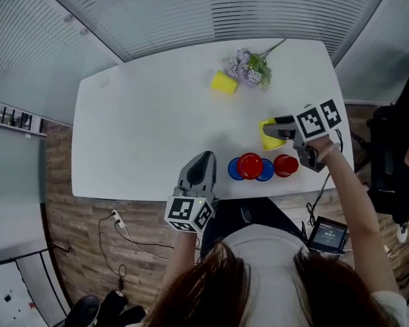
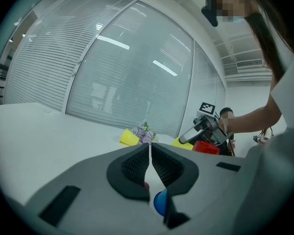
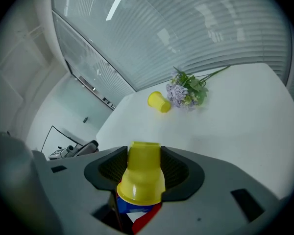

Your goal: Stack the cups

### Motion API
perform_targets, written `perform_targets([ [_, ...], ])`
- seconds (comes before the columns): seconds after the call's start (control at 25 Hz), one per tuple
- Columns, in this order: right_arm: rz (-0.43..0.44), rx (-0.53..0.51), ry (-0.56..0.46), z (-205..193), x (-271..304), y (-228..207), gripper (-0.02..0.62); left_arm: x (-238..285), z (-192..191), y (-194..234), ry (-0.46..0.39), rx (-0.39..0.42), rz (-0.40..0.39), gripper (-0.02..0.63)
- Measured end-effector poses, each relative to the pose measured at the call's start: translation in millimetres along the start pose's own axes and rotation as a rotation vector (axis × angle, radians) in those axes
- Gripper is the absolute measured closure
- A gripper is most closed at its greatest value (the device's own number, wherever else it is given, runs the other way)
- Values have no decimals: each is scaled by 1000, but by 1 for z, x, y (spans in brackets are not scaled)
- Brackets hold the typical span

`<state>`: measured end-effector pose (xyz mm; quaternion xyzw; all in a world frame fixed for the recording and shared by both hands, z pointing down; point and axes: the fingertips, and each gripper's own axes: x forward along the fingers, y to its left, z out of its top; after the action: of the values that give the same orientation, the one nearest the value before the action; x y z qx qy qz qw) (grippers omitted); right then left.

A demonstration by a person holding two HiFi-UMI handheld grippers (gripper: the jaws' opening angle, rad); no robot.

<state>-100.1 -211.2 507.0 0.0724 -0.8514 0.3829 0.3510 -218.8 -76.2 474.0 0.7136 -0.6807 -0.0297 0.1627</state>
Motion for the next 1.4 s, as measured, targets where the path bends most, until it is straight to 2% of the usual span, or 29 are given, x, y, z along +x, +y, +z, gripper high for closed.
perform_targets([
  [0.24, 7, -59, -129, 3, -26, 13, 359, -3, 4, -7, -12, 11, 26, 574],
  [0.4, 3, -152, -207, 6, -42, 26, 359, -6, 9, -12, -21, 28, 41, 574],
  [0.68, -53, -270, -316, -8, -61, 41, 360, -8, 14, -18, -38, 53, 52, 577],
  [1.2, -211, -367, -555, -29, -82, 64, 359, -10, 31, -31, -60, 78, -46, 578],
  [1.4, -265, -393, -609, -38, -81, 70, 359, -16, 32, -33, -60, 72, -71, 578],
])
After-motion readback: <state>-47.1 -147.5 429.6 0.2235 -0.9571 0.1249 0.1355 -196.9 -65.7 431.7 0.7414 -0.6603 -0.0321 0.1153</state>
